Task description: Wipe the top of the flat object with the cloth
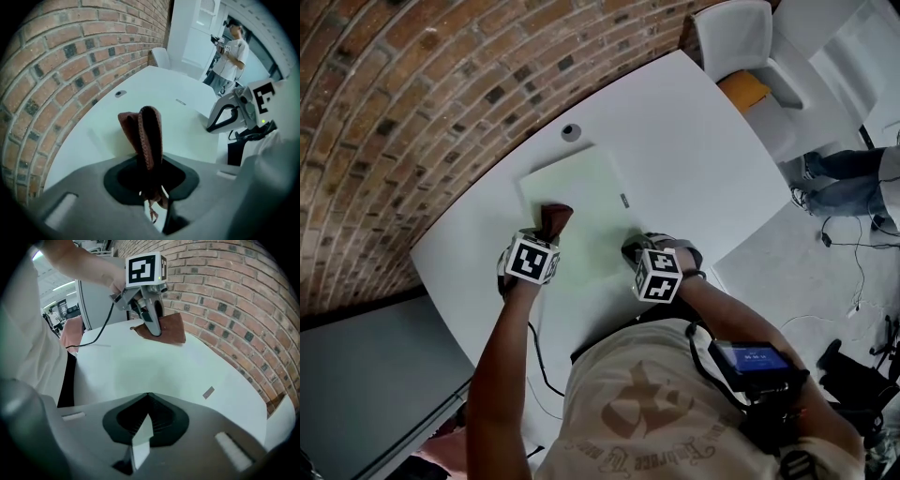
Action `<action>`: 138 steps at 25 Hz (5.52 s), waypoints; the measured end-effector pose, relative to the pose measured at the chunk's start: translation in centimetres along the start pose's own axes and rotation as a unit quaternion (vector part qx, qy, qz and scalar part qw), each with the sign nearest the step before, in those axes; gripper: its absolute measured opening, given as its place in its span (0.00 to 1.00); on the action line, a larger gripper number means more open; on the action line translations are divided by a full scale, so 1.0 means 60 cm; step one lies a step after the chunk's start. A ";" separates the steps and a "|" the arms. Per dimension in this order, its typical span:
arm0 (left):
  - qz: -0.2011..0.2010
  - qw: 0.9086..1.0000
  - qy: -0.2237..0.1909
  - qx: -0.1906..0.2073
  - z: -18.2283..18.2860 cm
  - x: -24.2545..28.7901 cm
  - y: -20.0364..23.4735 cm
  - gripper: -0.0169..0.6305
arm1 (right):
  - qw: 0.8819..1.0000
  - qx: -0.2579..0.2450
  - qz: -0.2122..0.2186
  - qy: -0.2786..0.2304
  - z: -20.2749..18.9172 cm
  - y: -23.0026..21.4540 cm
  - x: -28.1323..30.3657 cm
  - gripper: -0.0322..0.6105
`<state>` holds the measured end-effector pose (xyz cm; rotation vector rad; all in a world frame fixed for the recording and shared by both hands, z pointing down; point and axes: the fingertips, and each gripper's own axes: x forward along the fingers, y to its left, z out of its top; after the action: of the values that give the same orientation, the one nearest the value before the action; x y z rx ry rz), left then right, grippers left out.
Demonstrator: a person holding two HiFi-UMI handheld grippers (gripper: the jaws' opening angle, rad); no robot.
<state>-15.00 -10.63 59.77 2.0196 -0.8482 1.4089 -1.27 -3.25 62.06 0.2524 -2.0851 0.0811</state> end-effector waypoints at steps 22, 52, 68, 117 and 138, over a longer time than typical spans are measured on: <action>-0.060 0.998 -0.010 0.007 0.060 0.032 -0.144 0.13 | 0.998 -0.004 -0.052 -0.038 0.008 0.003 -0.015 0.06; -0.076 0.996 -0.024 -0.040 0.042 0.025 -0.250 0.13 | 0.992 0.053 -0.068 -0.088 -0.084 0.005 -0.114 0.06; 0.009 0.974 -0.038 -0.224 -0.148 -0.050 -0.157 0.13 | 0.994 0.033 -0.052 -0.091 -0.066 0.014 -0.103 0.06; -0.045 0.937 -0.289 -0.191 0.060 -0.084 -0.318 0.13 | 0.988 0.026 -0.028 -0.149 -0.047 -0.049 -0.173 0.06; 0.033 0.872 -0.421 -0.249 -0.146 -0.238 -0.327 0.13 | 0.935 0.128 0.003 -0.332 0.084 0.085 -0.284 0.06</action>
<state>-9.45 11.46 47.69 2.1442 -1.4553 0.1900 1.61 3.40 45.05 0.4828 -2.7503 0.3096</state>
